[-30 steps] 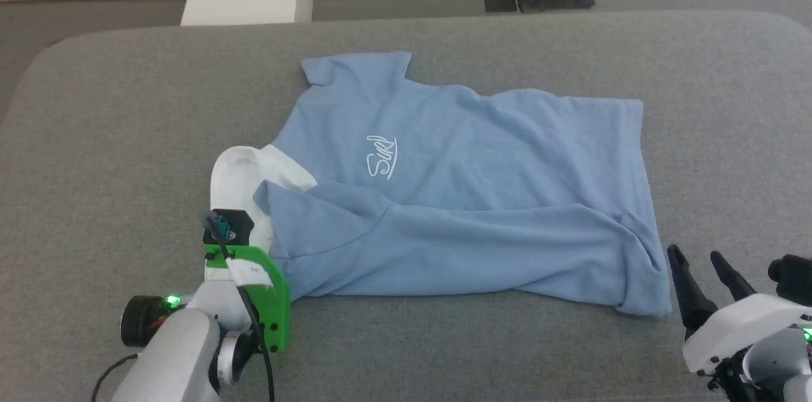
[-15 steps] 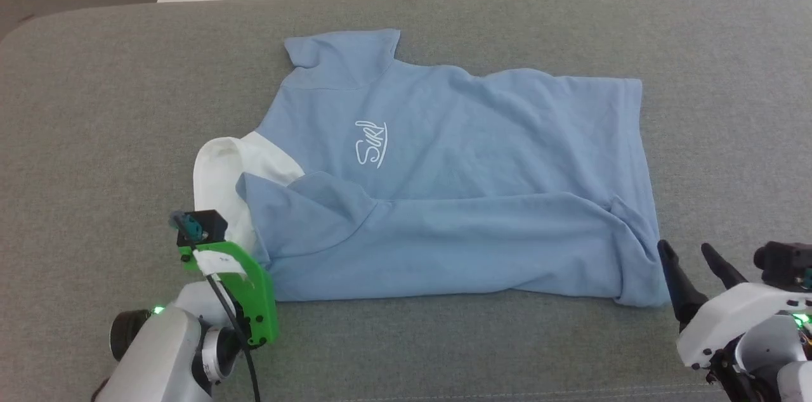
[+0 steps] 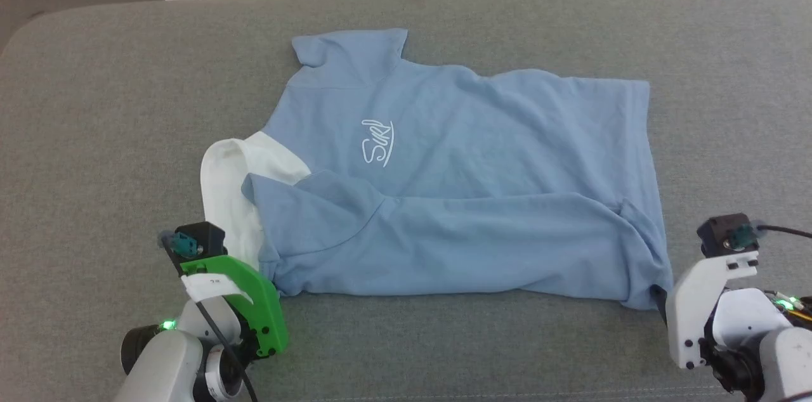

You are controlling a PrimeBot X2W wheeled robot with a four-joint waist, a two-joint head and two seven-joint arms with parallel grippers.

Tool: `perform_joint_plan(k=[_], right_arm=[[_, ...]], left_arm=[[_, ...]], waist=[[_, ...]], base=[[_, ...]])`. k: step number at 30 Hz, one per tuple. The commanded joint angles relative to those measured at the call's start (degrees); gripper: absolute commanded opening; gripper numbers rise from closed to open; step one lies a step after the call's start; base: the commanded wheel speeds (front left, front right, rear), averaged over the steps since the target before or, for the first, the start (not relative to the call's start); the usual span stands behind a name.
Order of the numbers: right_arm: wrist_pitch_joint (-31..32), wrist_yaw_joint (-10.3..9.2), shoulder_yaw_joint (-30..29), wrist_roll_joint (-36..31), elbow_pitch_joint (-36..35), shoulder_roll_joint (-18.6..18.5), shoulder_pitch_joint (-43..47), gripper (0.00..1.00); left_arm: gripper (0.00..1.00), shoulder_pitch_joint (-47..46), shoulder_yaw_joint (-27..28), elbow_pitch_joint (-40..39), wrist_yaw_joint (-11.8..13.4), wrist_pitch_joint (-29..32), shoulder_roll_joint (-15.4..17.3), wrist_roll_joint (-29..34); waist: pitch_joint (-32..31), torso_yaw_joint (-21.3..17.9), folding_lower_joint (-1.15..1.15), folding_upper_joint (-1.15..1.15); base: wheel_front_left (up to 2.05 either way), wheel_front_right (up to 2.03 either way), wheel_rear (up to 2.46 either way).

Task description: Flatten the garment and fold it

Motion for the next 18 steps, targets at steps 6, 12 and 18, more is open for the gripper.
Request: perform_joint_plan(k=[6,12,18], right_arm=[[3.3,-0.08,2.8,-0.8,4.1,-0.2,-3.1,1.00],[3.4,-0.08,5.2,1.2,7.6,-0.3,-4.1,0.74],[2.2,-0.08,5.3,4.5,7.2,-2.0,-5.7,0.00]], left_arm=[[0.00,0.1,-0.4,-1.2,0.4,-0.5,-0.2,0.2],[0.00,0.0,-0.3,-1.1,0.5,-1.2,-0.3,0.1],[0.00,-0.2,0.5,-1.2,0.6,-2.4,-0.1,-0.2]], waist=[[2.0,1.3,0.00,0.00],[2.7,1.9,0.00,0.00],[2.4,2.1,0.00,0.00]], base=[[0.00,0.00,0.00],[0.00,0.00,0.00],[0.00,0.00,0.00]])
